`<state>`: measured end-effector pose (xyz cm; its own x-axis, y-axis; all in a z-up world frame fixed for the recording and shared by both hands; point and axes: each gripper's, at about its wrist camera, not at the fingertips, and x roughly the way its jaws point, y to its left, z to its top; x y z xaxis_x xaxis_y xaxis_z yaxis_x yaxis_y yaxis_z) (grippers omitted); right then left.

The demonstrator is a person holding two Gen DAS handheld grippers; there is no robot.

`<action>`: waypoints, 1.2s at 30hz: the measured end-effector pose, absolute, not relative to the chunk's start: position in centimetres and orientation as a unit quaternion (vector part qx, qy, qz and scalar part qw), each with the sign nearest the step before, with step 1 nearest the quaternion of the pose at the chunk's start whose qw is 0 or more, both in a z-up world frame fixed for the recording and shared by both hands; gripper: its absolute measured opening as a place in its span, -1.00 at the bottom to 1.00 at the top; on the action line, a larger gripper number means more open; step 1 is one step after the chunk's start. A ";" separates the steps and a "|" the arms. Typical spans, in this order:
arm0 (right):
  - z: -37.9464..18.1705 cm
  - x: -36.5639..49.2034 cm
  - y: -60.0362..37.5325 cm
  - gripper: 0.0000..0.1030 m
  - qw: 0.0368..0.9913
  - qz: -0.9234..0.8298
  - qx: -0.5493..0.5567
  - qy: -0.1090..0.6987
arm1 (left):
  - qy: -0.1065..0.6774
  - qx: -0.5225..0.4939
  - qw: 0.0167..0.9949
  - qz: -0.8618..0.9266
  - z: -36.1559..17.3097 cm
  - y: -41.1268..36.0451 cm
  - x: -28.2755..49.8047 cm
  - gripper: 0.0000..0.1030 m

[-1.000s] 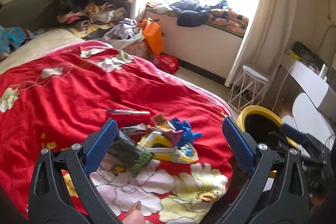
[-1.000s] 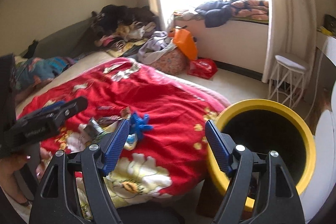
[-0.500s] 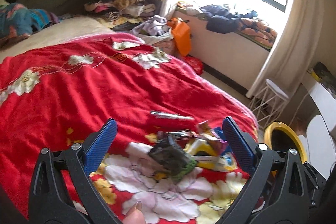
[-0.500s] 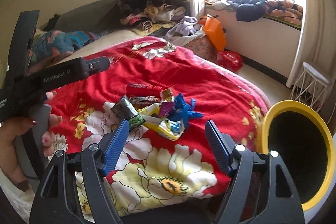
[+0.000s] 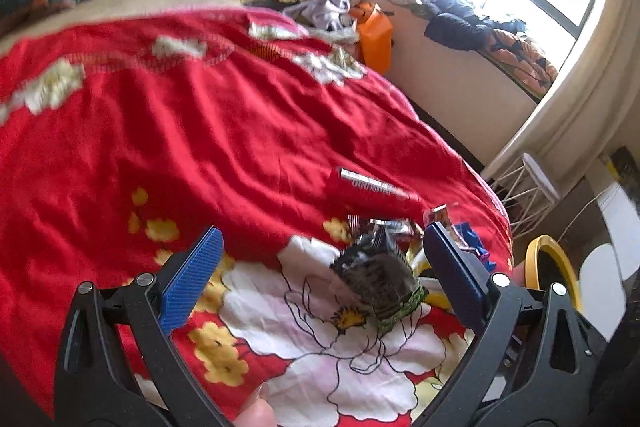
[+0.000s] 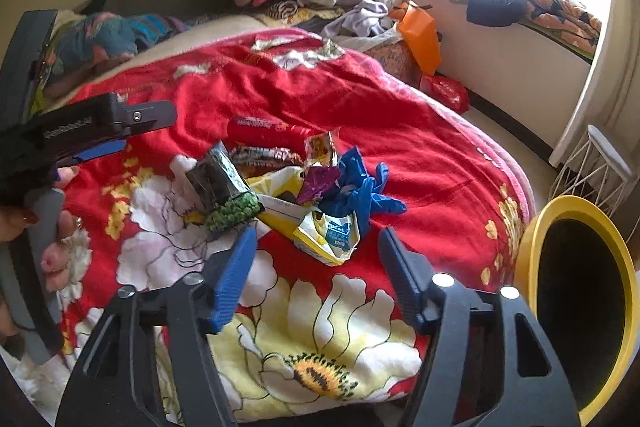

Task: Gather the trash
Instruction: 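Grasp the dark green snack bag with the left tool while the right tool grasps the yellow-white bag, then carry the dark snack bag and yellow-white bag over the bin with both tools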

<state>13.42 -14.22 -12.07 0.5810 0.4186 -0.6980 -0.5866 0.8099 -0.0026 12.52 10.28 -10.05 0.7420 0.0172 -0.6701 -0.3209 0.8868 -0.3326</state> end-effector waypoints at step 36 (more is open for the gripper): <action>-11.9 9.5 -15.4 -0.82 0.856 0.337 -0.122 0.373 | 0.415 -0.370 0.831 -0.013 -14.5 10.9 13.4 -0.81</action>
<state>9.54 -15.38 -11.91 0.4947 0.4849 -0.7212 -0.6672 0.7437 0.0424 13.35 10.93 -14.49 0.6558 -0.3287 -0.6796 -0.2853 0.7256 -0.6262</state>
